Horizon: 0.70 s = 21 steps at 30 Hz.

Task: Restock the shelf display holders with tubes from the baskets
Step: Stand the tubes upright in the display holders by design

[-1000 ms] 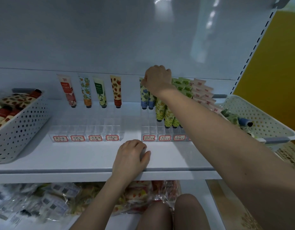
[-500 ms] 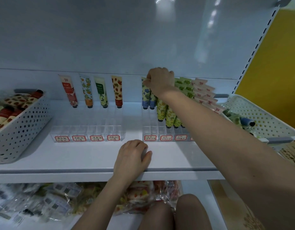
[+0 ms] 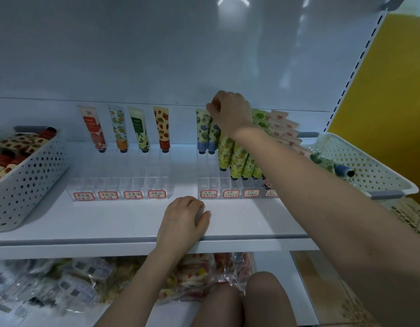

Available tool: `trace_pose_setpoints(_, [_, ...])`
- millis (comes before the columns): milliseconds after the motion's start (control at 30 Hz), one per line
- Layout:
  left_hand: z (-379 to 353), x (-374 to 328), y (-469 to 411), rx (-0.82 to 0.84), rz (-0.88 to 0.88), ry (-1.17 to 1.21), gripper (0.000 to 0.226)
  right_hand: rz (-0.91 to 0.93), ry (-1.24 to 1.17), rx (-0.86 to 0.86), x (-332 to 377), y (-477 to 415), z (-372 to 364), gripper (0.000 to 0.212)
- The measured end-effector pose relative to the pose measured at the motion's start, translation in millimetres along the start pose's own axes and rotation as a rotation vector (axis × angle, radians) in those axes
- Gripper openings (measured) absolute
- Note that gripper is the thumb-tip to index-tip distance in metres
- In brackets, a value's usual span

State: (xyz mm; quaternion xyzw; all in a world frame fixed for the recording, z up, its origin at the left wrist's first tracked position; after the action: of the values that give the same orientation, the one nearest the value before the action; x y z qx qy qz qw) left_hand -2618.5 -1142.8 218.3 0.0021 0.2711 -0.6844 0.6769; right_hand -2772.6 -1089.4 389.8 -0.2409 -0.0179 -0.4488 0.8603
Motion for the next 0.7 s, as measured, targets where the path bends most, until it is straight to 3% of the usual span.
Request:
trace_pose_setpoints(267, [17,-30,3,-0.038,-0.104,-0.029,0.036,-0.017,-0.217,-0.052,-26,44,30,0.026])
trace_pose_setpoints(400, [28,-66,-7,-0.047,-0.176,-0.003,0.037,-0.051,-0.196,-0.097,-52,76,50,0.021])
trace_pose_setpoints(700, [34,-158,-42,-0.088,-0.363,0.090,0.039,-0.410,-0.017,0.035,-181,144,99,0.027])
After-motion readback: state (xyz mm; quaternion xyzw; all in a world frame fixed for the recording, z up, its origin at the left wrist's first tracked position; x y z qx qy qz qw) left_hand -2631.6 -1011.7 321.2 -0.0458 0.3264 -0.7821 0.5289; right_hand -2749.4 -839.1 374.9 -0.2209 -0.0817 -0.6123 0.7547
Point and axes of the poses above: each hand's wrist, its own y-axis away from the middle knuckle, its own z-axis out of the back of the hand, x = y × z, the point moved 7 cm from there along -y, towards the middle knuckle, and after that the axes turned 8 degrees about x, right-handed, at the moved point
